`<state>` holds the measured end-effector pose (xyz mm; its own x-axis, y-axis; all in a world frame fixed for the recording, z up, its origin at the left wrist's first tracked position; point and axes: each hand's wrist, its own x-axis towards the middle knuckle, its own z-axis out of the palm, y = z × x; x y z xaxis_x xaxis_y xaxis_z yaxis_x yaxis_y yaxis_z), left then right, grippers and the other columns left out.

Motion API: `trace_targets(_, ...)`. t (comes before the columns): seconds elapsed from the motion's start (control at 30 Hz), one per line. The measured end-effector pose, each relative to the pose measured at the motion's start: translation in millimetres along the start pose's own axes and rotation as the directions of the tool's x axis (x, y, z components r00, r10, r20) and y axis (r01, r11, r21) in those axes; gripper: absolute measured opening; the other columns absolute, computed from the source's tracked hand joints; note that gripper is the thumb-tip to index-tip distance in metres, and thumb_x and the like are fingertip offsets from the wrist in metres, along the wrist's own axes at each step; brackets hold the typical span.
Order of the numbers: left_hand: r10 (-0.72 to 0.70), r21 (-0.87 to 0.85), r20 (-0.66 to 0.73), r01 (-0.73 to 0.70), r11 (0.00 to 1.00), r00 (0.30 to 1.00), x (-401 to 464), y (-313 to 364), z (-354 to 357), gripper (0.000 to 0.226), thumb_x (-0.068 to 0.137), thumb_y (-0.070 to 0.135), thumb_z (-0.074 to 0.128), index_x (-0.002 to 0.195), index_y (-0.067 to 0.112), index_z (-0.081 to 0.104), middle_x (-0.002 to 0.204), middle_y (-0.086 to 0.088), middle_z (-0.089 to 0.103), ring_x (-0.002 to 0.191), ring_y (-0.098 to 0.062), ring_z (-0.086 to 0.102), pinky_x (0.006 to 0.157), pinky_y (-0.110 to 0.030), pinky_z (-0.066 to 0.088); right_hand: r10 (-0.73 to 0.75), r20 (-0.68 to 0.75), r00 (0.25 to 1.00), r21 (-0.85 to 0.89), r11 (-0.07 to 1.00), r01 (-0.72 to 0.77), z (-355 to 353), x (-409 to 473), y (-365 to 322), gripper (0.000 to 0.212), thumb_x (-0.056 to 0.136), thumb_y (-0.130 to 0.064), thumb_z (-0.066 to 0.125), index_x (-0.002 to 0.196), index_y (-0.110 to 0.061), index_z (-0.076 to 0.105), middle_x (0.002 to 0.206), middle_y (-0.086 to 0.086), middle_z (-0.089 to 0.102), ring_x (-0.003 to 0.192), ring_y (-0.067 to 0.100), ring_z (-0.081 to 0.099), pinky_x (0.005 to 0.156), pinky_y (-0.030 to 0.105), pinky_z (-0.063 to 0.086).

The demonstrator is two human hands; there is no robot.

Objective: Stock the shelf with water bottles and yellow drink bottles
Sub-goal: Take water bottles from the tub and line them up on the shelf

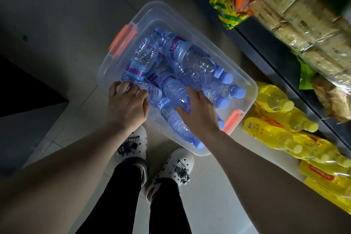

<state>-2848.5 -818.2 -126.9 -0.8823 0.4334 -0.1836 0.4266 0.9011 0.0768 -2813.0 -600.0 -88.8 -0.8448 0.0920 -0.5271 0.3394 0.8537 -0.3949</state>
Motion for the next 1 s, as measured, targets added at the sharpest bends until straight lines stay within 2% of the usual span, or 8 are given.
trace_targets(0.13, 0.043, 0.017, 0.236, -0.048, 0.999, 0.971, 5.0, -4.6, -14.2, 0.039, 0.094, 0.038, 0.038, 0.100, 0.016, 0.070, 0.096, -0.005, 0.067, 0.110, -0.031, 0.052, 0.092, -0.048, 0.041, 0.102, 0.047, 0.994, 0.135, 0.985, -0.108, -33.1, -0.8, -17.9, 0.054, 0.091, -0.043, 0.066, 0.134, -0.016, 0.048, 0.120, 0.012, 0.060, 0.110, 0.035, 0.057, 0.090, 0.038, 0.044)
trace_targets(0.23, -0.033, 0.100, 0.563, -0.028, 0.995, 0.826, 11.6, -11.1, -47.0, 0.047, 0.098, 0.050, 0.035, 0.125, 0.021, 0.061, 0.130, -0.004, 0.059, 0.130, -0.026, 0.041, 0.110, -0.049, 0.029, 0.090, 0.049, 0.995, 0.195, 0.976, -0.098, -83.4, -14.5, -28.6, 0.050, 0.084, -0.047, 0.073, 0.125, -0.026, 0.054, 0.107, 0.002, 0.065, 0.100, 0.027, 0.061, 0.085, 0.036, 0.048)
trace_targets(0.33, -0.149, 0.195, 0.681, 0.019, 0.981, 0.717, 8.8, -17.8, -90.1, 0.038, 0.098, 0.039, 0.044, 0.134, 0.030, 0.051, 0.139, 0.000, 0.049, 0.132, -0.023, 0.042, 0.110, -0.045, 0.030, 0.097, 0.033, 0.995, 0.273, 0.957, -0.102, -148.9, -39.3, -41.3, 0.037, 0.076, -0.048, 0.079, 0.104, -0.035, 0.059, 0.087, -0.007, 0.064, 0.080, 0.018, 0.060, 0.071, 0.031, 0.051)
trace_targets(0.47, -0.176, 0.161, 0.726, 0.084, 0.983, 0.665, 10.9, -17.2, -178.8, 0.042, 0.096, 0.037, 0.052, 0.137, 0.038, 0.048, 0.137, 0.000, 0.056, 0.125, -0.023, 0.052, 0.103, -0.039, 0.035, 0.067, -0.032, 0.997, 0.387, 0.921, -0.050, -248.8, -85.2, -63.8, 0.041, 0.065, -0.048, 0.085, 0.098, -0.038, 0.064, 0.086, -0.010, 0.069, 0.073, 0.011, 0.061, 0.072, 0.030, 0.053)
trace_targets(0.6, -0.053, 0.022, 0.668, 0.052, 0.998, 0.742, 19.3, -2.9, -301.1, 0.056, 0.090, 0.042, 0.064, 0.143, 0.040, 0.044, 0.139, 0.002, 0.056, 0.121, -0.021, 0.057, 0.099, -0.033, 0.045, 0.017, -0.107, 0.994, 0.498, 0.866, 0.039, -368.1, -139.7, -99.9, 0.035, 0.066, -0.029, 0.090, 0.094, -0.031, 0.070, 0.090, -0.015, 0.072, 0.078, 0.002, 0.064, 0.076, 0.024, 0.053)
trace_targets(0.77, 0.102, -0.295, 0.527, 0.069, 0.953, 0.843, 32.6, 34.1, -466.0, 0.063, 0.084, 0.027, 0.076, 0.141, 0.017, 0.050, 0.134, -0.012, 0.058, 0.116, -0.025, 0.058, 0.086, -0.023, 0.039, -0.047, -0.249, 0.967, 0.544, 0.819, 0.180, -524.8, -212.1, -166.2, 0.030, 0.077, -0.015, 0.084, 0.103, -0.018, 0.070, 0.091, -0.008, 0.069, 0.078, -0.003, 0.061, 0.075, 0.017, 0.050)
trace_targets(0.87, 0.162, -0.427, 0.372, 0.013, 0.904, 0.914, 41.0, 56.1, -555.5, 0.069, 0.078, 0.023, 0.082, 0.139, 0.013, 0.053, 0.128, -0.012, 0.063, 0.114, -0.023, 0.060, 0.090, -0.023, 0.038, -0.084, -0.404, 0.911, 0.539, 0.782, 0.311, -607.0, -256.6, -208.2, 0.025, 0.082, -0.013, 0.079, 0.104, -0.020, 0.068, 0.091, -0.010, 0.070, 0.080, -0.005, 0.061, 0.076, 0.014, 0.049)
trace_targets(1.0, 0.247, -0.421, 0.154, -0.163, 0.892, 0.957, 50.2, 76.9, -667.1, 0.066, 0.080, 0.037, 0.078, 0.139, 0.027, 0.052, 0.128, 0.002, 0.064, 0.113, -0.019, 0.062, 0.089, -0.027, 0.044, -0.087, -0.600, 0.795, 0.519, 0.714, 0.470, -695.7, -309.9, -253.1, 0.020, 0.090, -0.012, 0.071, 0.102, -0.026, 0.063, 0.084, -0.014, 0.066, 0.077, -0.002, 0.059, 0.076, 0.020, 0.050)
